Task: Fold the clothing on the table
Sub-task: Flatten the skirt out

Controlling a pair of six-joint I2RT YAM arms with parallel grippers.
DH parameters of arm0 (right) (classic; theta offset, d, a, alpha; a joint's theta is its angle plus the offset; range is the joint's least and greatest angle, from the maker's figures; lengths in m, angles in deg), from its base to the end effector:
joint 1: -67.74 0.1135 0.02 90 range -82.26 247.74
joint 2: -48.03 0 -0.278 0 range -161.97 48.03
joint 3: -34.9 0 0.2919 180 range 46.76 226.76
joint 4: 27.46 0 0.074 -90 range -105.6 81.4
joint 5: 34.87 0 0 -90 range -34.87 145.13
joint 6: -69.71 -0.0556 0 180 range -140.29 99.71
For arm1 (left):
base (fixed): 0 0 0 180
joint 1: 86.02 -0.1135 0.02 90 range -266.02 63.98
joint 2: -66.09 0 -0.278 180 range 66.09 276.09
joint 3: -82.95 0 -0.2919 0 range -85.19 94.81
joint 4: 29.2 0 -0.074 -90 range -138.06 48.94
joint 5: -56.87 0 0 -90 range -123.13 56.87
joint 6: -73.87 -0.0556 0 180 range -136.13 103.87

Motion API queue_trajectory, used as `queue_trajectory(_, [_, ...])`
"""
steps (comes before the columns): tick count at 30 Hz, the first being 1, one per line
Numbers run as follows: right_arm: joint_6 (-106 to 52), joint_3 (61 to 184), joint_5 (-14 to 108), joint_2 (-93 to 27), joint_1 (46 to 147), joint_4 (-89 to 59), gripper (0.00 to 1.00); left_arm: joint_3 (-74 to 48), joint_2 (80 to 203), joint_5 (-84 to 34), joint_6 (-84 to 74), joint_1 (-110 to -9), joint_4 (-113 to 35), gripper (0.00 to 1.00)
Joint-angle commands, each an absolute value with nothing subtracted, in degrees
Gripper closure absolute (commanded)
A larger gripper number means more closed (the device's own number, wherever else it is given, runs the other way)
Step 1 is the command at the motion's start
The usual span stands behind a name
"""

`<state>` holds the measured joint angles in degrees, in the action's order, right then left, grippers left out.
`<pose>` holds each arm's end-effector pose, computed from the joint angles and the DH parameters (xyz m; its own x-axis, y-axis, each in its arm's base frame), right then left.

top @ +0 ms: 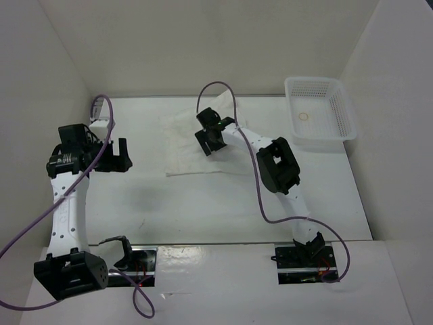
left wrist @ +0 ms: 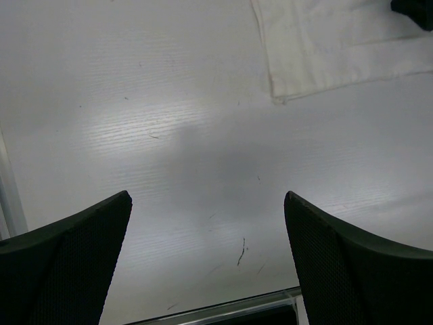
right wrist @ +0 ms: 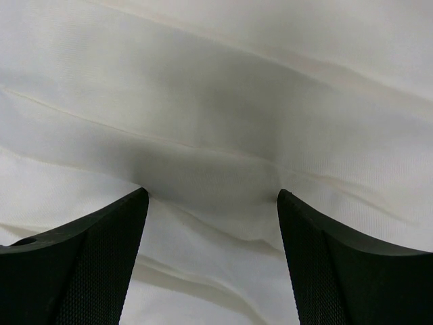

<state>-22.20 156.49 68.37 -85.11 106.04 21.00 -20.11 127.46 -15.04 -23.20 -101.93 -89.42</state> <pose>0.4475 0.3372 0.1469 -0.6964 -0.5087 -0.5062 -0.4905 0.8523 -0.1816 0.2531 0.0542 0.3467 -0.6766 -0.0712 -0.7329 0.0354 0.9910 -0.1290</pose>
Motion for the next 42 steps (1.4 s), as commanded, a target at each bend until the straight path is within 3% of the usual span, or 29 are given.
queue_trajectory(1, [-21.43,160.83,70.95,-86.44,102.81,21.05,0.19,-20.59,127.97,-13.27,-22.55,-102.28,-88.17,0.01])
queue_trajectory(7, [-20.11,168.73,67.37,-87.68,102.81,24.12,0.19,-20.06,130.68,-10.29,-24.21,-102.28,-88.70,0.01])
queue_trajectory(12, [-18.71,169.37,63.84,-78.73,103.33,25.54,0.18,-20.06,135.34,-7.38,-25.27,-98.70,-89.23,0.01])
queue_trajectory(17, [-16.08,162.35,61.90,-66.94,103.33,24.75,0.16,-19.53,138.69,-7.99,-25.27,-91.49,-85.80,0.01])
queue_trajectory(22, [-11.86,147.50,65.59,-57.28,101.76,20.89,0.16,-18.92,144.92,-11.50,-24.22,-80.61,-82.39,0.01])
queue_trajectory(30, [-9.48,132.91,63.57,-42.16,90.43,23.24,0.15,-28.57,145.46,-28.89,-21.67,-67.14,-65.88,0.13])
queue_trajectory(34, [-9.48,128.68,58.93,-35.83,82.70,23.25,0.14,-28.59,146.07,-38.90,-21.05,-63.62,-62.96,0.26])
queue_trajectory(36, [-10.00,126.92,55.68,-33.37,77.79,23.78,0.14,-29.11,147.12,-41.91,-22.28,-61.17,-60.15,0.38])
queue_trajectory(42, [-10.53,124.10,52.24,-28.97,72.50,25.00,0.14,-33.06,151.25,-50.44,-26.76,-54.49,-53.21,0.41])
